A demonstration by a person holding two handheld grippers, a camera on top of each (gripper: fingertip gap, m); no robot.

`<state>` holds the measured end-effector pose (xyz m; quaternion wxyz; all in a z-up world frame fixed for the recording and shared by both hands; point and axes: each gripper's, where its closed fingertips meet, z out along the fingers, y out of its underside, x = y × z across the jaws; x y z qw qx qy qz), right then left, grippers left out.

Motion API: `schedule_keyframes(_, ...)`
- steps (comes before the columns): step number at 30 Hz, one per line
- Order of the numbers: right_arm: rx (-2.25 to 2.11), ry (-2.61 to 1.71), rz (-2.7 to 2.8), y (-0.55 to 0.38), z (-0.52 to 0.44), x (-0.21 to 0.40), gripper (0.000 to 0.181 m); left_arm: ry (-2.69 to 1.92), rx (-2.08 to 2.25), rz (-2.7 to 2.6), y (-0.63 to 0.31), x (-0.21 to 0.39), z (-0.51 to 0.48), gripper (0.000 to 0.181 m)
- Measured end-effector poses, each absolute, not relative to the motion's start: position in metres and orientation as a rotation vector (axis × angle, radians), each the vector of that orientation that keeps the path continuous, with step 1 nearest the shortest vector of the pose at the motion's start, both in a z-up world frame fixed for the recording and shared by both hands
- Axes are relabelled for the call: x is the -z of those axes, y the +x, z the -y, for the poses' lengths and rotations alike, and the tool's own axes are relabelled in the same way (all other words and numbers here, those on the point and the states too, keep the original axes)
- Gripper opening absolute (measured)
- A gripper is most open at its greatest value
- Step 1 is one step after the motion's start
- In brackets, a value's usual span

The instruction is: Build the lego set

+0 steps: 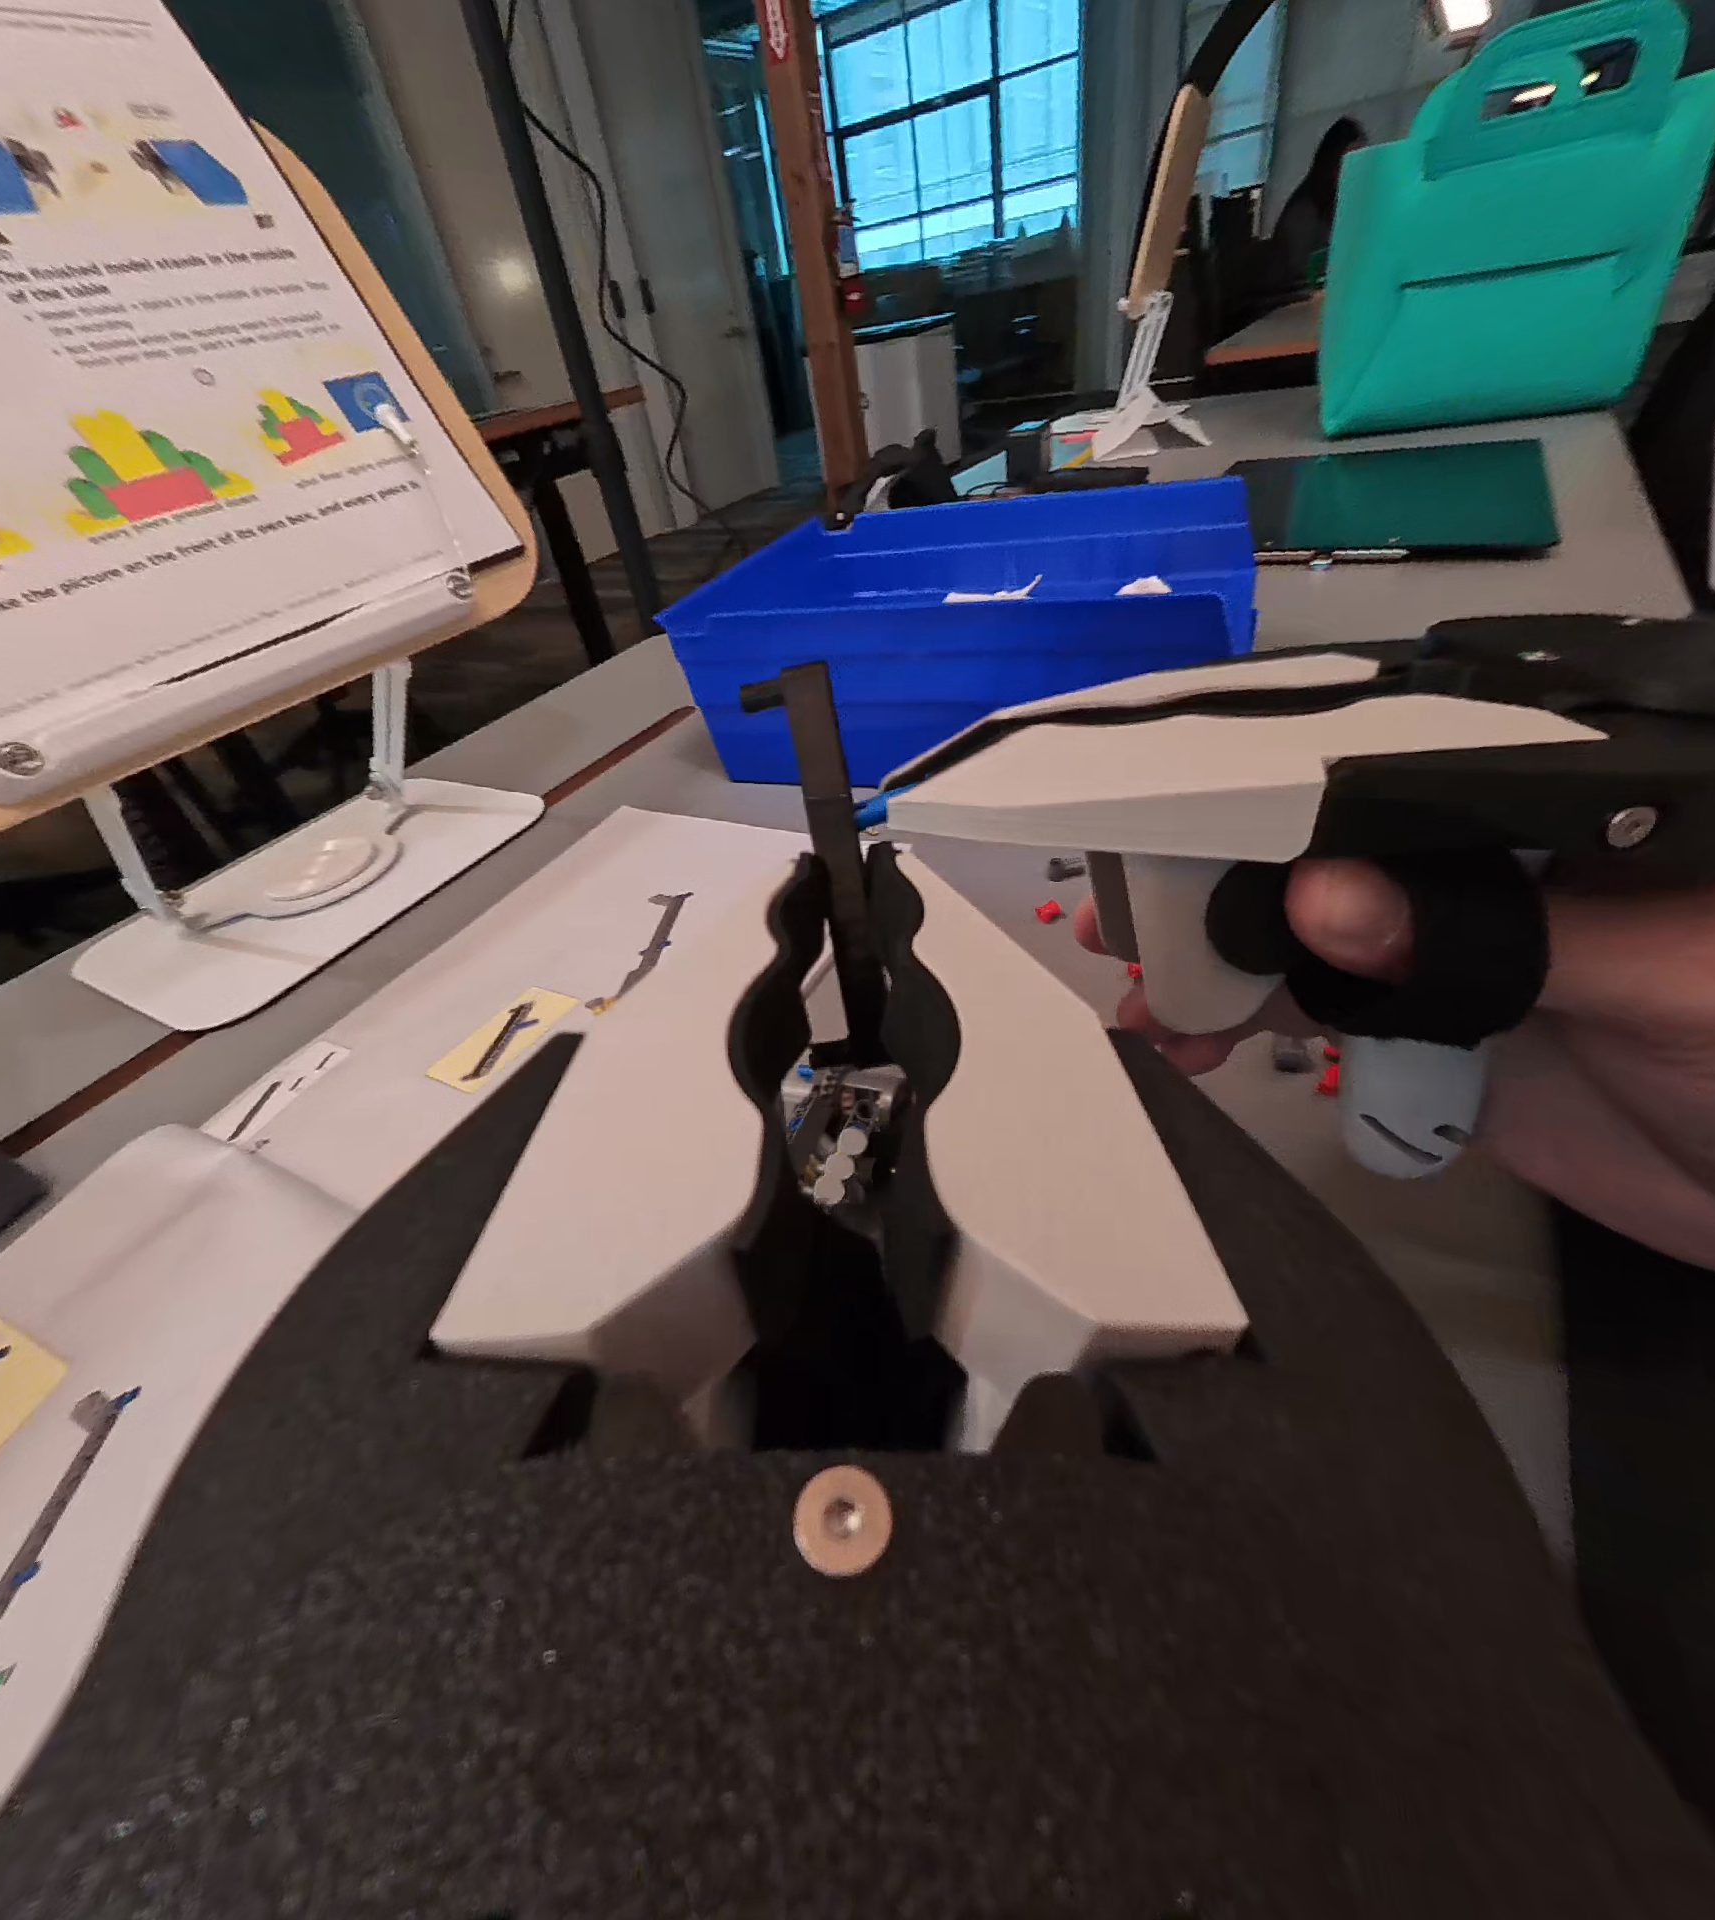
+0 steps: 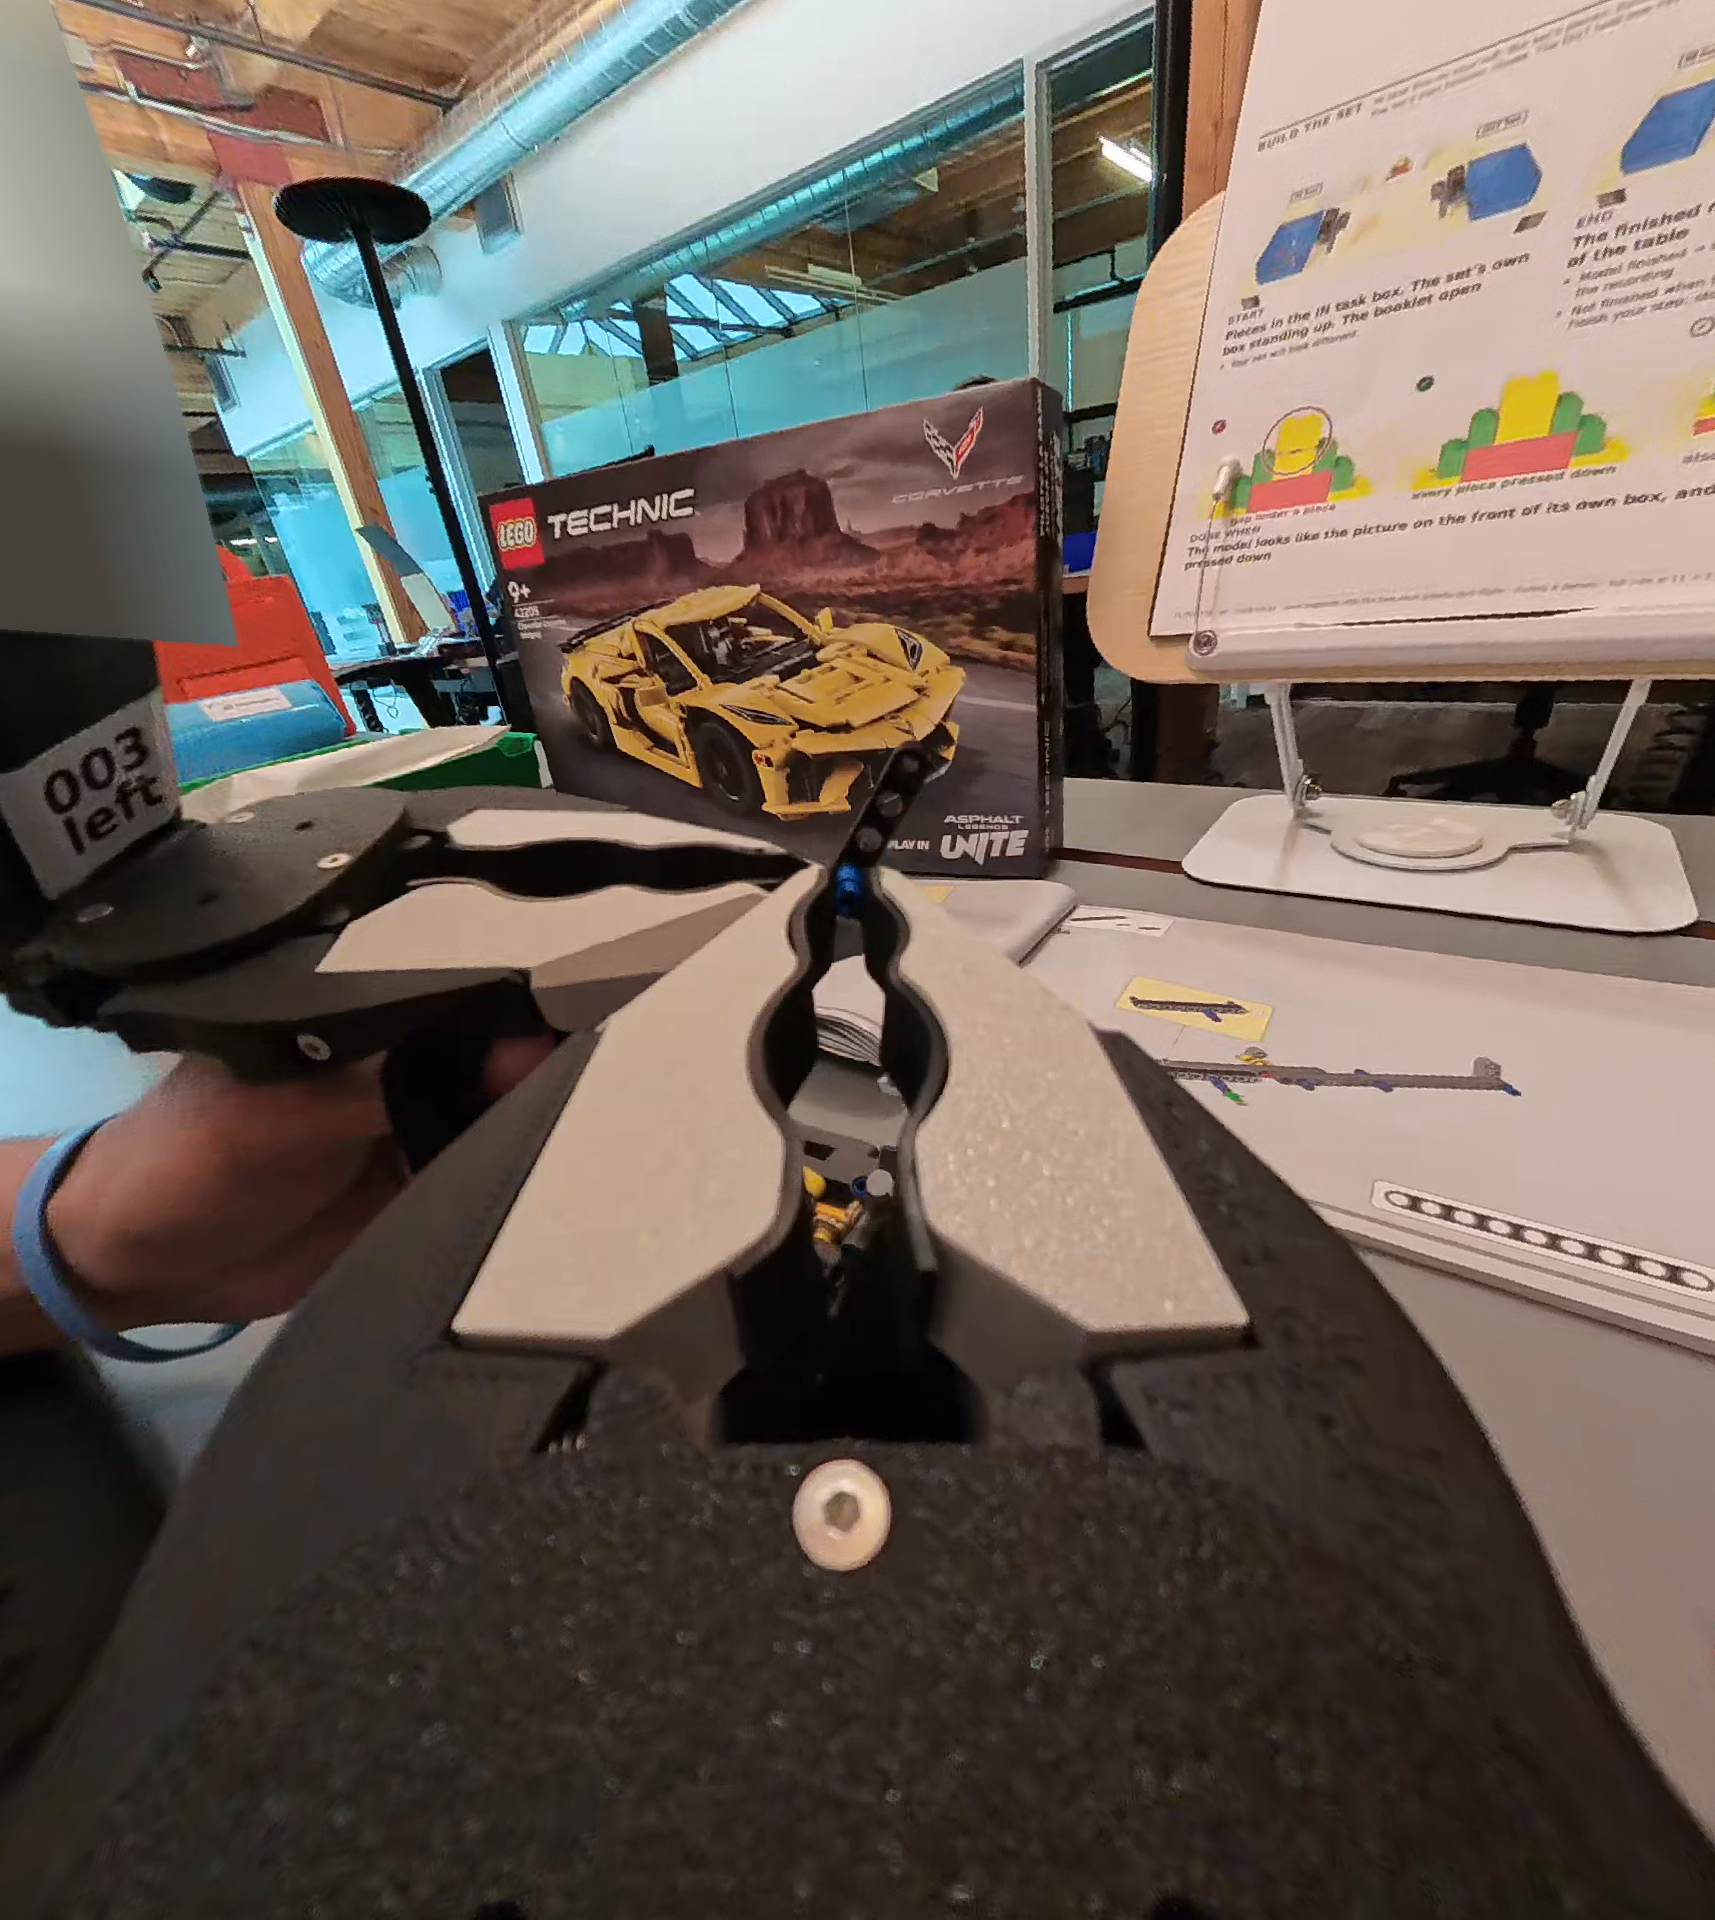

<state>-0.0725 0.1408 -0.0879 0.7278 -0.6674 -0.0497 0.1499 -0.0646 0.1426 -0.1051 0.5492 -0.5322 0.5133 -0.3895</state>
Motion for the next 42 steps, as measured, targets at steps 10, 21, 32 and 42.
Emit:
schedule_keyframes(10, -0.659, -1.391, 0.015, -0.073, -0.138, 0.083, 0.002, -1.158, 0.739, -1.231, -0.066, 0.100, -0.143, 0.007)
schedule_keyframes(21, -0.226, -1.459, 0.211, -0.073, -0.139, 0.089, 0.003, -1.203, 0.803, -1.302, -0.065, 0.108, -0.141, 0.008)
schedule_keyframes(32, -0.265, -1.535, 0.169, -0.071, -0.146, 0.101, 0.003, -1.329, 1.023, -1.308, -0.062, 0.118, -0.141, 0.007)
schedule_keyframes(42, -0.450, -1.569, 0.081, -0.067, -0.146, 0.104, 0.014, -1.248, 0.876, -1.356, -0.064, 0.117, -0.143, 0.007)
